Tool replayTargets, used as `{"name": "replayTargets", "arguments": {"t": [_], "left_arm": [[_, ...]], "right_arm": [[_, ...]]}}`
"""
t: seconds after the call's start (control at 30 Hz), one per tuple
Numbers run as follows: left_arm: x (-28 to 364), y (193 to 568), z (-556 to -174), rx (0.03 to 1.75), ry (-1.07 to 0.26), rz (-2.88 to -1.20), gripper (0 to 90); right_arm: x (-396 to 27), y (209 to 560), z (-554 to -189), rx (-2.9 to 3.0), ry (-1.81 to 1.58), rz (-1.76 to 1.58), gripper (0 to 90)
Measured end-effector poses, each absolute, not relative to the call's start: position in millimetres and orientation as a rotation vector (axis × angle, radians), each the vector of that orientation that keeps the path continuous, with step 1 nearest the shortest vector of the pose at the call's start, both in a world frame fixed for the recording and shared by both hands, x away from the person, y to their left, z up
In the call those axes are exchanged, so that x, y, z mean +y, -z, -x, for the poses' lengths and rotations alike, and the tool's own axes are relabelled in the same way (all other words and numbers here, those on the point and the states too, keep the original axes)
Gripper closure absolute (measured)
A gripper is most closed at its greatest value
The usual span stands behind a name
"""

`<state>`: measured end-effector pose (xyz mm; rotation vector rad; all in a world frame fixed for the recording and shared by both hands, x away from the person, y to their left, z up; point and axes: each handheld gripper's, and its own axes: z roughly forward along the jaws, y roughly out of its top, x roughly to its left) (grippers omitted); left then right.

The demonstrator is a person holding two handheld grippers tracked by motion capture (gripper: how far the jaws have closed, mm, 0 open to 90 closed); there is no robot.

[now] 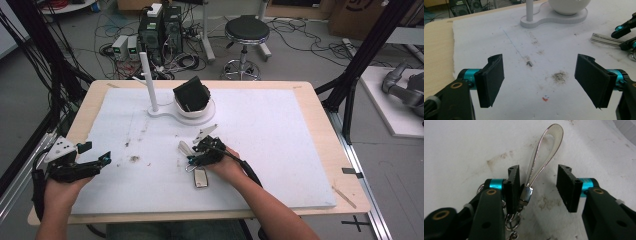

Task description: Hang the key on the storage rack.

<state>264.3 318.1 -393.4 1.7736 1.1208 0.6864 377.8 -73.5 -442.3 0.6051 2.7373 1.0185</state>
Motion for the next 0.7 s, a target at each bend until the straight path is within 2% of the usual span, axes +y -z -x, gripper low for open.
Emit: {"name": "replayTargets", "arguments": {"t": [0.23, 0.47, 0.7], "left_arm": [[316.7, 393.1, -267.5, 1.114, -0.681, -1.782, 23.7], [315.6, 392.4, -270.4, 1.11, -0.677, -1.778, 23.7], [317.3, 392.2, -272.0, 1.115, -0.677, -1.772, 23.7]], "right_arm": [[-72.9, 439.2, -370.7, 2.779, -0.989, -0.566, 81.8], [-73.9, 434.2, -367.0, 2.75, -0.995, -0.513, 83.0], [-88.4, 408.0, -366.9, 2.608, -1.173, -0.521, 83.1]]}}
